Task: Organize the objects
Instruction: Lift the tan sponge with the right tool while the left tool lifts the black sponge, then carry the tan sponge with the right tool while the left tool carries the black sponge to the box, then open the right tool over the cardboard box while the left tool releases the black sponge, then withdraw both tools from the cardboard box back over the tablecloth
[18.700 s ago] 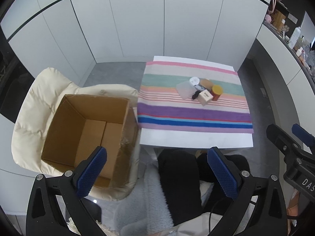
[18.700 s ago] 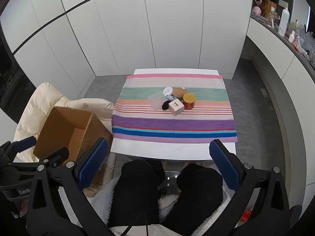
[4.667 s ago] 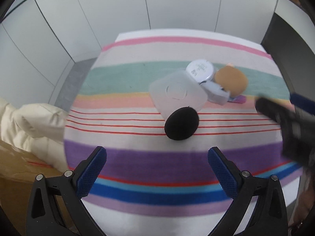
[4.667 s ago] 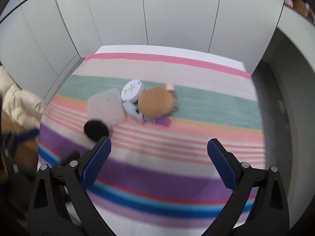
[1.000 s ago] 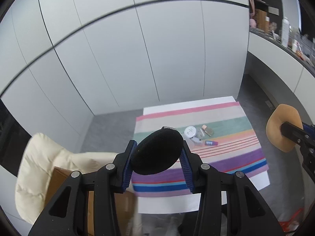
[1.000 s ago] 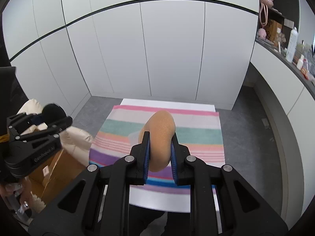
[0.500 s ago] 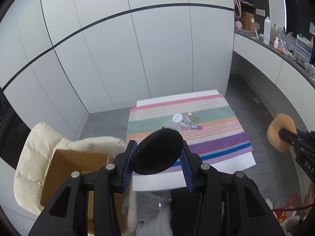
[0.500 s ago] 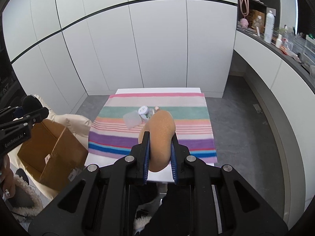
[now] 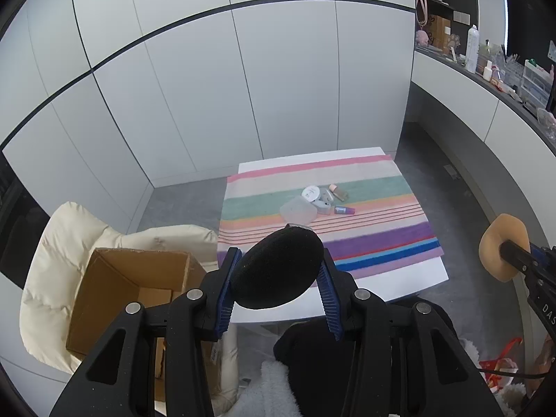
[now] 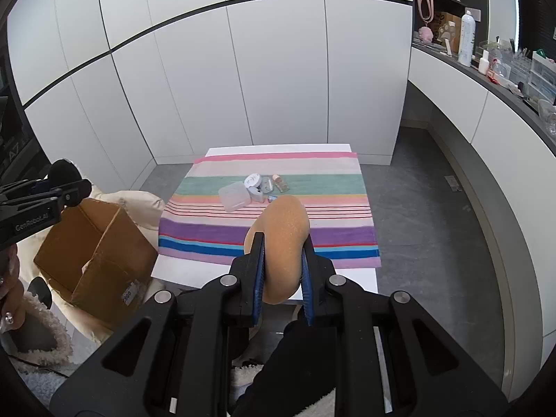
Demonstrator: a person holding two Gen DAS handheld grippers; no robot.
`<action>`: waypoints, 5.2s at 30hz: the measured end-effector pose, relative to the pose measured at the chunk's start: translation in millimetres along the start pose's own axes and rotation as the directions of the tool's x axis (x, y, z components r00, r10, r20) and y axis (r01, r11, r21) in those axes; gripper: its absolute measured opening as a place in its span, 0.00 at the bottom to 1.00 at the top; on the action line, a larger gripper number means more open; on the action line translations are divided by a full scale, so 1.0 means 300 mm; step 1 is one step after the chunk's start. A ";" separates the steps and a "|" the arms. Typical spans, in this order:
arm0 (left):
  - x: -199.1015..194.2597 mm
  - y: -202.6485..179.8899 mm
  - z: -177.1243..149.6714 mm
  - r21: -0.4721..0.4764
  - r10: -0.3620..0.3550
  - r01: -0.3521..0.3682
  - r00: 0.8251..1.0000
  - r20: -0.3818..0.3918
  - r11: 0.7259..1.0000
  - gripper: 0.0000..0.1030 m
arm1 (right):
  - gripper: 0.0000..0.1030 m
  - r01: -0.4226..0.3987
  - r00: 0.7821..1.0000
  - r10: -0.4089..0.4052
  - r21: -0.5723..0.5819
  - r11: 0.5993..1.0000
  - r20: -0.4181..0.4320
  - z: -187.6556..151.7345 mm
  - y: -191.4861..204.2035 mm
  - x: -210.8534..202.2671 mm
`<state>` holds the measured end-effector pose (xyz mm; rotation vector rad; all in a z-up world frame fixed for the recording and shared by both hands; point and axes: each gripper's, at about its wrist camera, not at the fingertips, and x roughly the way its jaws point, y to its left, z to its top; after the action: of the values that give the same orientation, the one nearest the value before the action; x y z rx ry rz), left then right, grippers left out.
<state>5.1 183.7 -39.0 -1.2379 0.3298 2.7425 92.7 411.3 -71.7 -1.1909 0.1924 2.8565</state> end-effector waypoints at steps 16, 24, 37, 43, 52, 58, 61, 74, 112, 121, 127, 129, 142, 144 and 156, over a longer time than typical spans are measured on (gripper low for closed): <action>0.136 0.234 -0.095 -0.133 0.051 -0.059 0.996 -0.068 0.989 0.43 | 0.18 -0.031 0.997 0.027 -0.057 0.998 -0.070 0.034 0.176 0.164; 0.123 0.449 -0.205 -0.237 0.136 -0.158 0.985 -0.106 0.959 0.43 | 0.18 -0.162 0.981 0.142 -0.165 0.973 -0.131 0.024 0.433 0.275; 0.055 0.836 -0.494 -0.437 0.262 -0.351 0.932 -0.250 0.828 0.43 | 0.18 -0.425 0.900 0.340 -0.372 0.825 -0.274 -0.068 0.966 0.352; 0.030 0.939 -0.585 -0.496 0.287 -0.400 0.913 -0.290 0.771 0.43 | 0.18 -0.520 0.850 0.392 -0.438 0.734 -0.351 -0.150 1.168 0.352; 0.100 0.967 -0.603 -0.519 0.257 -0.397 0.911 -0.322 0.757 0.43 | 0.18 -0.554 0.829 0.409 -0.468 0.689 -0.381 -0.168 1.277 0.376; 0.145 1.003 -0.530 -0.509 0.301 -0.422 0.904 -0.305 0.750 0.43 | 0.18 -0.553 0.831 0.408 -0.473 0.686 -0.378 -0.123 1.324 0.425; 0.169 1.036 -0.483 -0.516 0.326 -0.435 0.899 -0.291 0.738 0.43 | 0.18 -0.556 0.828 0.408 -0.470 0.686 -0.383 -0.094 1.362 0.454; 0.218 1.163 -0.513 -0.615 0.265 -0.380 0.925 -0.273 0.691 0.92 | 0.86 -0.477 0.871 0.347 -0.428 0.768 -0.349 0.002 1.453 0.587; 0.071 1.078 -0.541 -0.552 0.278 -0.370 0.929 -0.246 0.748 0.92 | 0.86 -0.451 0.881 0.332 -0.383 0.806 -0.338 -0.023 1.316 0.486; 0.006 1.002 -0.611 -0.581 0.177 -0.294 0.952 -0.251 0.759 0.92 | 0.86 -0.428 0.889 0.295 -0.405 0.808 -0.350 -0.104 1.242 0.409; -0.061 0.944 -0.665 -0.545 0.234 -0.342 0.937 -0.260 0.765 0.92 | 0.86 -0.437 0.876 0.291 -0.376 0.817 -0.385 -0.165 1.175 0.356; -0.067 0.933 -0.676 -0.544 0.236 -0.345 0.936 -0.261 0.765 0.92 | 0.86 -0.439 0.875 0.289 -0.381 0.814 -0.389 -0.178 1.163 0.337; 0.018 0.877 -0.656 -0.481 0.241 -0.353 0.929 -0.280 0.803 0.92 | 0.86 -0.391 0.901 0.266 -0.377 0.840 -0.342 -0.159 1.102 0.295; 0.027 0.869 -0.650 -0.477 0.235 -0.347 0.931 -0.279 0.807 0.92 | 0.86 -0.380 0.907 0.260 -0.374 0.846 -0.331 -0.154 1.084 0.290; 0.092 0.732 -0.549 -0.397 0.197 -0.280 0.951 -0.238 0.874 0.92 | 0.86 -0.292 0.936 0.206 -0.300 0.908 -0.287 -0.110 0.914 0.291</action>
<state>64.3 -69.1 -132.6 -1.6744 -0.1294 3.0199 31.0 134.4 -129.8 -1.7096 -0.1621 3.0361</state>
